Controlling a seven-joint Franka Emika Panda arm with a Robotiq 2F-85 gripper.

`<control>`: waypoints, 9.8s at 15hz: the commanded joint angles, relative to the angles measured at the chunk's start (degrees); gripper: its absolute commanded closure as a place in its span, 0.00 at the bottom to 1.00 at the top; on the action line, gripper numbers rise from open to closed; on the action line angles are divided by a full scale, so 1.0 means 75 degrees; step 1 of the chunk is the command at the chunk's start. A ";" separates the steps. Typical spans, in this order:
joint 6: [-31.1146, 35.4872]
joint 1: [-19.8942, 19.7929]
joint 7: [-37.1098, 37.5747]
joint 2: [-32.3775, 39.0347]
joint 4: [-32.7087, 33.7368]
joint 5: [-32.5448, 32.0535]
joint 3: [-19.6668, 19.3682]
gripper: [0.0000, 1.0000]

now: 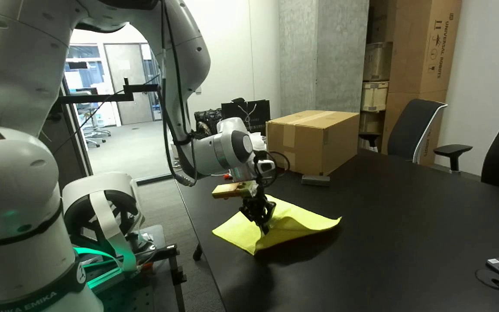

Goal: Fold the green towel in half

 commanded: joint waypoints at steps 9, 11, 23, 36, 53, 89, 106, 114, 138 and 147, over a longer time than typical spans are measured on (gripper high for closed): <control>-0.0980 0.0366 0.0568 -0.0346 0.0102 -0.0581 0.1371 0.96; -0.0961 -0.0011 -0.0013 -0.0479 0.0004 -0.0376 0.1938 0.96; -0.1312 -0.1073 -0.2969 -0.0061 0.0325 0.0983 0.3938 0.90; -0.1343 -0.1314 -0.3252 -0.0434 0.0389 0.0890 0.3536 0.00; -0.2516 -0.3199 -0.2550 -0.0096 0.2092 0.3634 0.2442 0.00; -0.2882 -0.2512 -0.1475 0.1940 0.3871 0.4135 0.2123 0.27; -0.2609 -0.2578 -0.1555 0.1757 0.3670 0.4230 0.2113 0.93; -0.2474 -0.2398 -0.2138 0.0962 0.3396 0.4120 0.2529 0.96; -0.5184 -0.0245 -0.2392 0.3768 0.8595 0.3347 0.2981 0.88; -0.5549 -0.0350 -0.2561 0.3439 0.8270 0.3243 0.2751 0.11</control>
